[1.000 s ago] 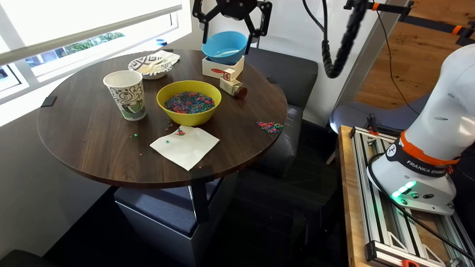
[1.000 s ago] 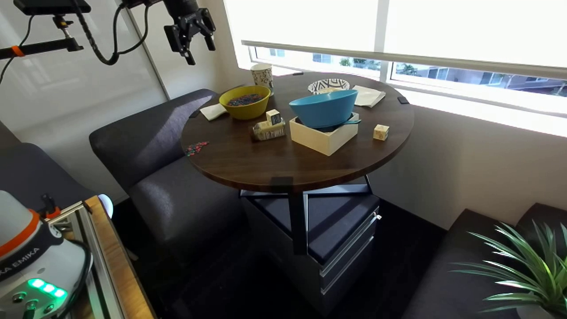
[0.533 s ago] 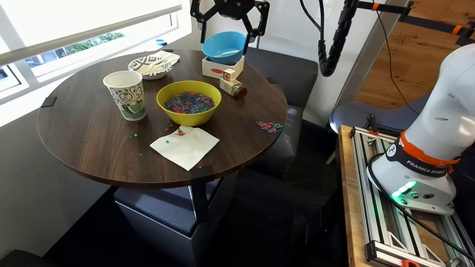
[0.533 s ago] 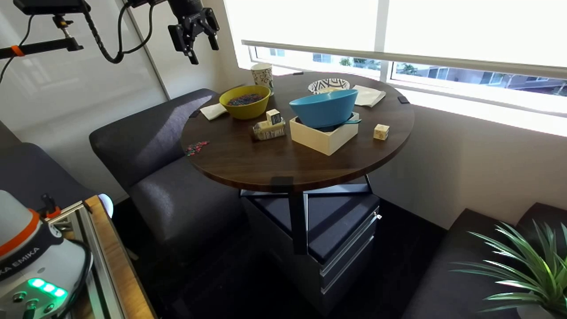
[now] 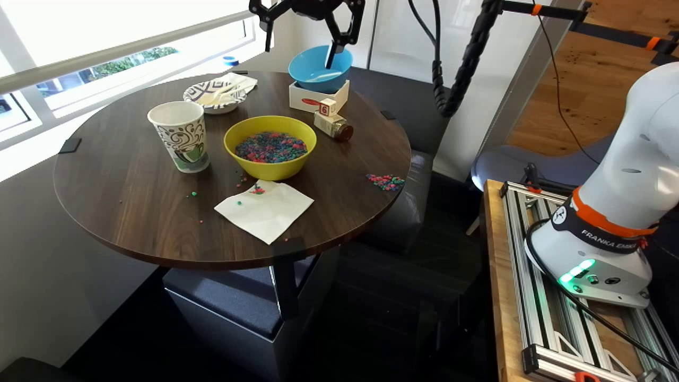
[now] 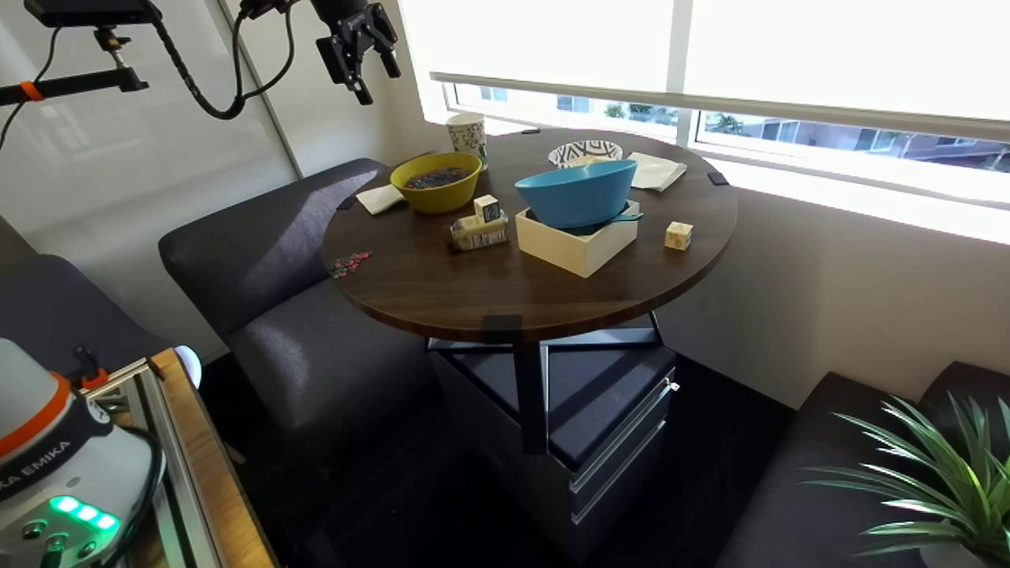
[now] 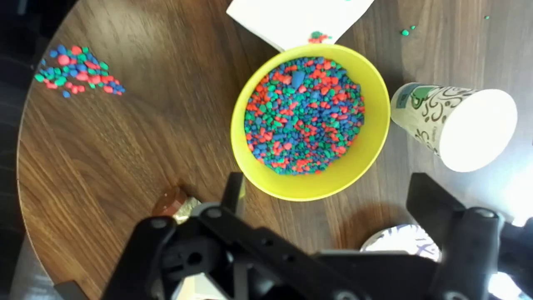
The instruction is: Pick up the styrofoam cup and pour its content in the yellow bowl before putting it down on the table
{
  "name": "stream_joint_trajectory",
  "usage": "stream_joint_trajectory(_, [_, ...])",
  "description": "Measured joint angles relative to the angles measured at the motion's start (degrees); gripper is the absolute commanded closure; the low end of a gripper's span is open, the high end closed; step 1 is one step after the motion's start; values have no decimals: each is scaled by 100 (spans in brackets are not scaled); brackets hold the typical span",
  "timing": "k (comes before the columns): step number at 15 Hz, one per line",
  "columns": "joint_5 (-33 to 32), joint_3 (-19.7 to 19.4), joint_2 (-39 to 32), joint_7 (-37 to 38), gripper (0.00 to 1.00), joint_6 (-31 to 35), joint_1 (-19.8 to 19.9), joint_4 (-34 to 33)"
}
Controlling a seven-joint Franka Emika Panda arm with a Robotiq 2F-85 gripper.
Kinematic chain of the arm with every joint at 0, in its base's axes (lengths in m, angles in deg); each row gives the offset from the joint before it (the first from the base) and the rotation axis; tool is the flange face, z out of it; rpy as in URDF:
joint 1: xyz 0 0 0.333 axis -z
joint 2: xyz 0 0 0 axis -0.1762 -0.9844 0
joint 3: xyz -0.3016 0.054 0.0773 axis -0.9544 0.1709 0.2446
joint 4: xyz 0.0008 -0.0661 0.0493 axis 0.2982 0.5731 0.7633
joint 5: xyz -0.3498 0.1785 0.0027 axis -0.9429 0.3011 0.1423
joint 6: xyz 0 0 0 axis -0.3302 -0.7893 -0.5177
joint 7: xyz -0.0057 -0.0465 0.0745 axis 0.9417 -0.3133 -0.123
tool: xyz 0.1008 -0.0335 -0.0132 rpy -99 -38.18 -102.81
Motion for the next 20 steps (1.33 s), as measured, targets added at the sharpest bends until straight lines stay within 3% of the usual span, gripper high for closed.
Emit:
stream_joint_trajectory(6, [-1484,28,-1250,298,0,183,-342,-1207])
stream_joint_trajectory(11, [-1514,-50,-2035,106,0,181,-573,-2084])
stream_joint_trajectory(14, [-1472,-176,-2059,59,0,213,-676,-2106])
stream_joint_trajectory(18, [-1429,-313,-2355,78,0,734,-800,-2108])
stream_joint_trajectory(19, [-1426,-353,-2471,85,1,871,-832,-2114])
stream_joint_trajectory(20, [-1410,-399,-2594,93,12,975,-869,-2128])
